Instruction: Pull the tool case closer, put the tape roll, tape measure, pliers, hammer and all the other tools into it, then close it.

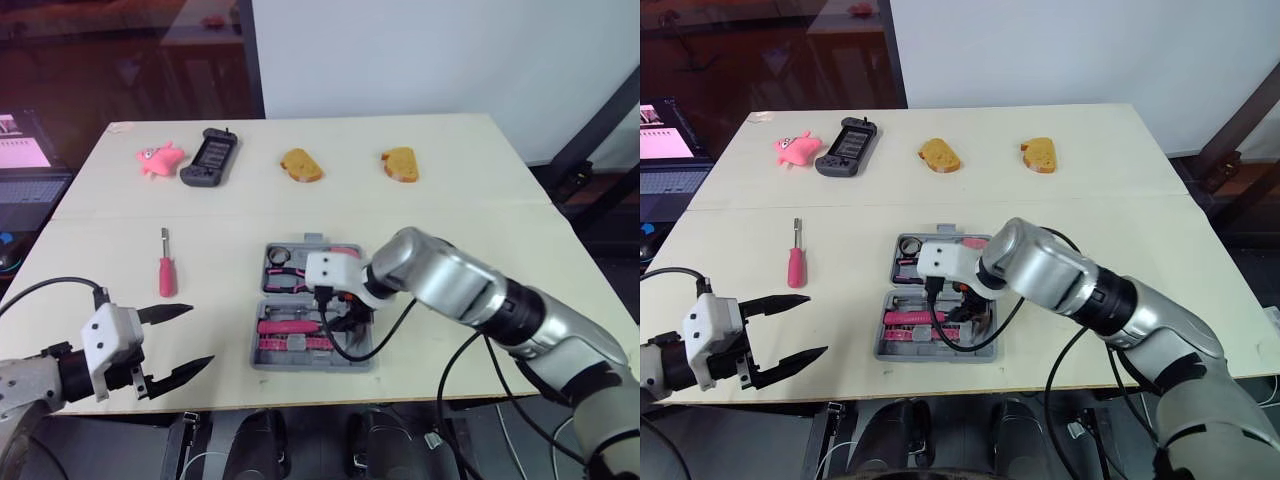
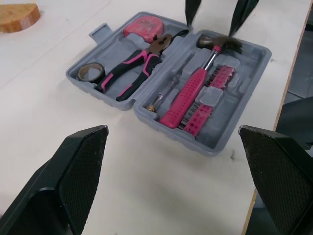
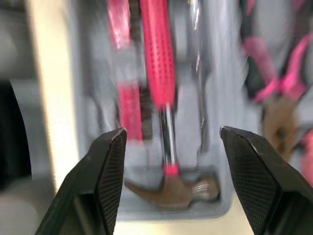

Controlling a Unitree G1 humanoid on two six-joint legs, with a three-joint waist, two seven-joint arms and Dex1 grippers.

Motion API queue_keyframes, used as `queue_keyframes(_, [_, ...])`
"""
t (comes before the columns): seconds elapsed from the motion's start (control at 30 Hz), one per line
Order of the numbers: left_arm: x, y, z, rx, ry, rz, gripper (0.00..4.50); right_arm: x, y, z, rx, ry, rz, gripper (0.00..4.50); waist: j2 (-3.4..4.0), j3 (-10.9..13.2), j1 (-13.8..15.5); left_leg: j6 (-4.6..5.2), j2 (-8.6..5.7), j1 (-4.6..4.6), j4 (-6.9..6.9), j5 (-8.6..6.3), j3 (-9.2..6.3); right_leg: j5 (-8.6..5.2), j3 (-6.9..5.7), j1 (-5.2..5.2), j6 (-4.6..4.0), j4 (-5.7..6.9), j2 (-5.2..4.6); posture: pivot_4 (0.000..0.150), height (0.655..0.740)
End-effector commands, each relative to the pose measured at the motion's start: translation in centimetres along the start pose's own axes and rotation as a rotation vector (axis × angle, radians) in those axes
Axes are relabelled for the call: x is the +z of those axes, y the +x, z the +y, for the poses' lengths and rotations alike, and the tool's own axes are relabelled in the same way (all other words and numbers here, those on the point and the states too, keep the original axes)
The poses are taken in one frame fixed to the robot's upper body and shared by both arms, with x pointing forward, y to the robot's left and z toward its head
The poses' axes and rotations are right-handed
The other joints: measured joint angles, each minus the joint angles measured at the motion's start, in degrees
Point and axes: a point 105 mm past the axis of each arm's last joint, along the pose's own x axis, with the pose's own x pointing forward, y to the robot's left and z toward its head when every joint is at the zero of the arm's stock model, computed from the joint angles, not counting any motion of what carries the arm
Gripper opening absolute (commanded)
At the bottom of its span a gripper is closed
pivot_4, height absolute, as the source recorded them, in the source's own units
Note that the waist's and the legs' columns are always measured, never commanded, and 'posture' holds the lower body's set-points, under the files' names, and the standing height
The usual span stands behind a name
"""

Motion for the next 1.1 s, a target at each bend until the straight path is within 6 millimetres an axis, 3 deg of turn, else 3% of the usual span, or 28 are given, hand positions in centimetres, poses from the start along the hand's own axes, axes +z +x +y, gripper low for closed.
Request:
queue_keyframes(0.03, [0.3,0.2,0.1,-0.013,0.013,-0.012,4.5,1.7,-1.2,-0.8,-0.125,-0.072,-0.227,3.23,-0.06,0.0,0.1,0.0,0.0,0.03,0.0,0.0,-0.01,0.0,-0.03,0.01,0.0,-0.01,0.0,0.15,0.7188])
queue_keyframes(0.1, [0.3,0.3,0.3,-0.017,0.015,-0.017,4.5,1.2,-1.0,-0.4,-0.123,-0.091,-0.27,3.23,-0.06,0.0,0.3,-0.01,-0.02,0.01,-0.01,0.0,0.0,0.0,-0.04,0.02,0.01,-0.04,-0.02,0.15,0.7188])
queue_keyframes(0.2, [0.5,0.6,0.5,-0.026,0.018,-0.024,4.5,1.4,-0.2,0.6,-0.032,-0.098,-0.363,2.42,-0.06,0.0,0.1,0.0,-0.03,0.01,0.02,0.0,0.01,0.0,-0.03,0.08,0.01,-0.04,-0.01,0.15,0.7188])
queue_keyframes(0.37, [0.5,0.7,0.7,-0.035,0.023,-0.027,4.5,0.1,1.6,0.6,0.022,-0.11,-0.344,0.07,-0.06,0.0,-0.1,-0.01,0.0,0.03,0.0,0.01,0.01,0.0,-0.03,0.1,0.01,-0.02,0.05,0.15,0.7188])
queue_keyframes(0.57, [0.5,0.5,0.6,-0.031,0.024,-0.017,4.5,-1.9,4.1,-0.2,-0.001,-0.05,-0.317,0.07,-0.07,0.0,0.0,-0.02,0.0,0.04,0.0,0.02,0.05,0.0,-0.05,0.12,0.01,-0.02,0.04,0.15,0.7188])
queue_keyframes(1.1, [0.4,0.4,0.6,-0.025,0.026,-0.012,4.5,-5.1,7.2,0.5,0.03,0.004,-0.246,0.07,-0.07,0.0,0.0,-0.03,-0.01,0.06,0.02,0.03,0.03,0.0,-0.05,0.16,0.01,-0.02,0.04,0.15,0.7188])
